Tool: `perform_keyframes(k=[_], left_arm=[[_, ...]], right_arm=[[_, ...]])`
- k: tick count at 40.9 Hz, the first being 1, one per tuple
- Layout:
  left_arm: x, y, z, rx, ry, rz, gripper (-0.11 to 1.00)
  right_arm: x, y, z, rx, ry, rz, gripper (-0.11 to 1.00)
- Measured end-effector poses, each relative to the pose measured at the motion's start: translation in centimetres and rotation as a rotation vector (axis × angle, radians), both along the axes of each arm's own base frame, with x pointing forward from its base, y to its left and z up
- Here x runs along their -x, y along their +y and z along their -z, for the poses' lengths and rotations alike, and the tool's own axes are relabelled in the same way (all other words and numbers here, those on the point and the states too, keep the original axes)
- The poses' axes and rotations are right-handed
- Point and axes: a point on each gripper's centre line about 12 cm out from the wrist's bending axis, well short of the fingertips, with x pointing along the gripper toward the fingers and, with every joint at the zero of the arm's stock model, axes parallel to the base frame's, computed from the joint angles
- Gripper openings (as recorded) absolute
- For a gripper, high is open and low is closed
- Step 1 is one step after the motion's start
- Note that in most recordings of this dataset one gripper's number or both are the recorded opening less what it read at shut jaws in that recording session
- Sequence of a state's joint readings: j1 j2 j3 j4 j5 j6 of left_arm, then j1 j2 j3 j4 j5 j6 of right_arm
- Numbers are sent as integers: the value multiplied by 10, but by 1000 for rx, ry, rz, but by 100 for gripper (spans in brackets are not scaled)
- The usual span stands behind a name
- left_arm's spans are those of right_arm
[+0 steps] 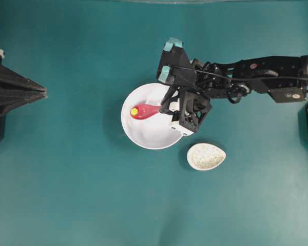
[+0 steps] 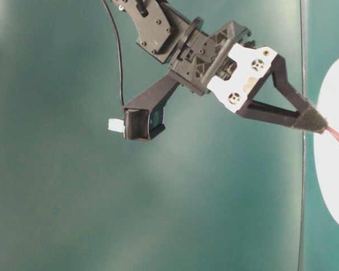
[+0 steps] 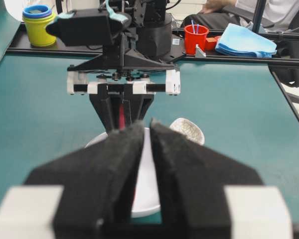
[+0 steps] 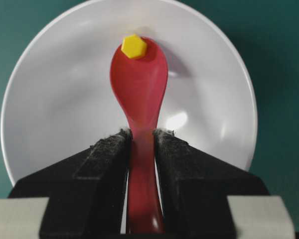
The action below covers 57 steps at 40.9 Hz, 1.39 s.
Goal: Scoop the yellow hexagonal prism block from the bowl with a spoon using the right arm.
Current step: 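Raise the spoon with the yellow block resting on it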
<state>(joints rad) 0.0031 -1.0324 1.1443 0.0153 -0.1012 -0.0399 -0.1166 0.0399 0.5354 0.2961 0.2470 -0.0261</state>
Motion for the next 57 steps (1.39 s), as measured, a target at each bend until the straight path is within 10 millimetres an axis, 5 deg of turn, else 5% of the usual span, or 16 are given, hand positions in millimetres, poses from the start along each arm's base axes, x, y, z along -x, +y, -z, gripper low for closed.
perform_keyframes(k=[57], left_arm=[[0, 0, 0, 0, 2, 0, 14]], right_arm=[[20, 13, -6, 35, -218, 48, 25]])
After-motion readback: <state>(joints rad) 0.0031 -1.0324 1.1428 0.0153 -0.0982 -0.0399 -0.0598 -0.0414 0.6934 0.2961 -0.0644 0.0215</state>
